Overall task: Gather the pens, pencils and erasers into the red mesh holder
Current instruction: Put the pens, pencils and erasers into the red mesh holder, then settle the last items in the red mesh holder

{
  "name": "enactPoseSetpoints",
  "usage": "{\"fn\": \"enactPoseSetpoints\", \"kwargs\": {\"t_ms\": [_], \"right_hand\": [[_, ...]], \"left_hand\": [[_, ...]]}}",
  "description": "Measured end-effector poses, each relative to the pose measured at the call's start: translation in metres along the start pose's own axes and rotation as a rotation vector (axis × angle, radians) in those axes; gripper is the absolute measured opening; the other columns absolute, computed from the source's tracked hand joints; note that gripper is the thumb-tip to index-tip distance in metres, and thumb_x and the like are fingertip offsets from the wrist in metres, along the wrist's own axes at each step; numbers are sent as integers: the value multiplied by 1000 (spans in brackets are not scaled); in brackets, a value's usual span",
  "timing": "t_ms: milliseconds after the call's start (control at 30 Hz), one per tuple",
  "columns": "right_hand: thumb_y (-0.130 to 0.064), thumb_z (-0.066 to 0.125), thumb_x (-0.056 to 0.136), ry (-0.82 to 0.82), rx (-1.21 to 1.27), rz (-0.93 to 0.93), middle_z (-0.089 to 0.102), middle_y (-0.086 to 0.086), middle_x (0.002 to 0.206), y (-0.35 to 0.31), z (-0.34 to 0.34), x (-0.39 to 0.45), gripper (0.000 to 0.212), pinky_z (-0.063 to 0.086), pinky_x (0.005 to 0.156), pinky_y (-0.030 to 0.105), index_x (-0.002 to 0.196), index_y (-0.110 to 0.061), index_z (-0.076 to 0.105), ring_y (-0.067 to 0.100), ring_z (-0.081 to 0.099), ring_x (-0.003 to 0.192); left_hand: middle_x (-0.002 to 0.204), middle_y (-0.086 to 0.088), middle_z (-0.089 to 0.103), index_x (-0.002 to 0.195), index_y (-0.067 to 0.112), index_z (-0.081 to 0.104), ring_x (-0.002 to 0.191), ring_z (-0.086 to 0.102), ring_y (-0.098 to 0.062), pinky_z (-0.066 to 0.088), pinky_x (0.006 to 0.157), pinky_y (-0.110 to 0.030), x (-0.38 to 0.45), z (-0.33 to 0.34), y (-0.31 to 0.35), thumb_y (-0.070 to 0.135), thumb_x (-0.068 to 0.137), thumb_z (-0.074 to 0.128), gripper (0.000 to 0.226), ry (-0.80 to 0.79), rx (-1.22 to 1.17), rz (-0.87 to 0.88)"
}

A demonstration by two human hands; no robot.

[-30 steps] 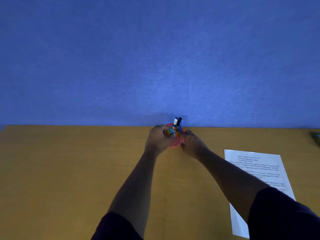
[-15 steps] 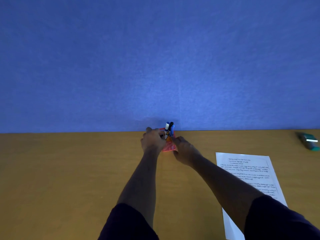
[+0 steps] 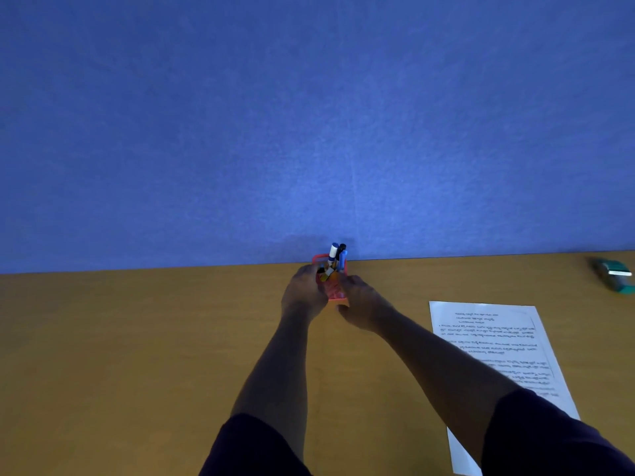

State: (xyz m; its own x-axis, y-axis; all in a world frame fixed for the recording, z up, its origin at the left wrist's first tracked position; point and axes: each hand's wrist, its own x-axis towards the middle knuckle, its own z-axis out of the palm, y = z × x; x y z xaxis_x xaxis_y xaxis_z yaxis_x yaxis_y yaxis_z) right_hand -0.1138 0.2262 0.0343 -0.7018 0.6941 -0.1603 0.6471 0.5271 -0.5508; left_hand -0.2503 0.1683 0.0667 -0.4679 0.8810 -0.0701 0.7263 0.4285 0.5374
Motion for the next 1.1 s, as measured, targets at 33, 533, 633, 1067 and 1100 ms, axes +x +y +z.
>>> {"fn": "enactPoseSetpoints", "kwargs": {"t_ms": [33,533,633,1067,1100], "right_hand": [[-20,62,94,-2,0,-3,37,15,153,1,0,0,81,52,99,42,158,-13,12,32,50,131],[-21,63,93,71,-16,-7,36,9,155,15,-10,-33,84,55,94,44,158,-27,10,30,52,130],[-26,59,94,96,-69,-7,32,2,159,19,-15,-47,77,54,95,45,157,-25,14,31,54,128],[-37,53,97,264,-238,31,31,-1,162,70,-28,-141,65,46,106,39,155,-20,28,24,48,137],[-38,53,97,262,-239,40,31,-1,162,74,-28,-149,66,46,105,39,155,-20,28,25,49,136]], "left_hand": [[127,-1,63,133,24,59,114,60,-24,56,88,-43,-1,1,0,24,90,59,42,10,-9,3],[141,-3,44,140,24,41,108,61,-30,57,75,-45,-30,7,4,21,93,62,51,114,-11,-21],[151,-5,40,146,16,35,126,53,-32,50,96,-45,-44,14,7,15,89,60,63,147,104,-23],[169,1,15,159,17,18,155,15,-19,27,118,-40,-127,58,44,42,87,56,85,33,357,207],[169,1,14,159,17,17,156,13,-19,27,119,-41,-133,61,48,42,87,56,86,14,352,216]]}}
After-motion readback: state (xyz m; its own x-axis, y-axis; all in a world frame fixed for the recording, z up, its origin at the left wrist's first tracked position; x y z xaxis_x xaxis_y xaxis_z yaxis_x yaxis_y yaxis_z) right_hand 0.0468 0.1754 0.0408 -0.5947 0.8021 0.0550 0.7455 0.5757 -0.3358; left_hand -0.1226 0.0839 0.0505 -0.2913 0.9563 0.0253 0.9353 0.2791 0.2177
